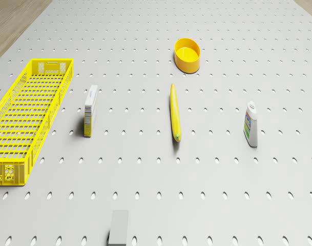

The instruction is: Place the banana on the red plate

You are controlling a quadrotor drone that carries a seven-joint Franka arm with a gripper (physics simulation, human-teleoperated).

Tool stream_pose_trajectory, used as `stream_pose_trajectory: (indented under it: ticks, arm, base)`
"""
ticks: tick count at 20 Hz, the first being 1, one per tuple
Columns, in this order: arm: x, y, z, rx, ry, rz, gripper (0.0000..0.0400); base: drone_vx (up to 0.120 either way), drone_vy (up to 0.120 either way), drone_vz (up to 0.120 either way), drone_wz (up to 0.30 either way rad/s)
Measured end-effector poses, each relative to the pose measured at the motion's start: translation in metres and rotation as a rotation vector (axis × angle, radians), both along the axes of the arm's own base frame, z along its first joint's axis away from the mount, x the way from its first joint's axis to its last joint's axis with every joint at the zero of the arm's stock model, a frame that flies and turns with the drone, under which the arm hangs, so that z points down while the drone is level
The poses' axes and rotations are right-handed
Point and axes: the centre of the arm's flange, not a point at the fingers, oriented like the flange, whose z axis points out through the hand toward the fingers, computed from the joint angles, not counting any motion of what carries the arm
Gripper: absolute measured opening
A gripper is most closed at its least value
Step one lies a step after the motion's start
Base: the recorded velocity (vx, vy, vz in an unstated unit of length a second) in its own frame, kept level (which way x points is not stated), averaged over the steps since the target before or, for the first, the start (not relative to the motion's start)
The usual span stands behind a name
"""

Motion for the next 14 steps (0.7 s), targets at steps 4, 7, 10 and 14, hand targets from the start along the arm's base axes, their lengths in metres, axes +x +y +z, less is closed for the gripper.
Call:
stream_pose_trajectory:
  ticks: [4,7,10,14]
  arm:
    - [0.0,0.005,0.0,-0.046,-0.003,-0.001,0.04]
    - [0.0,0.011,-0.001,-0.107,-0.005,-0.003,0.04]
    - [-0.001,0.02,-0.003,-0.208,-0.007,-0.006,0.04]
    - [-0.001,0.042,-0.012,-0.447,-0.01,-0.012,0.04]
  base:
    - [0.12,-0.12,0.0,0.0]
    - [0.12,-0.12,0.0,0.0]
    - [0.12,-0.12,0.0,0.0]
    - [0.12,-0.09,0.0,0.0]
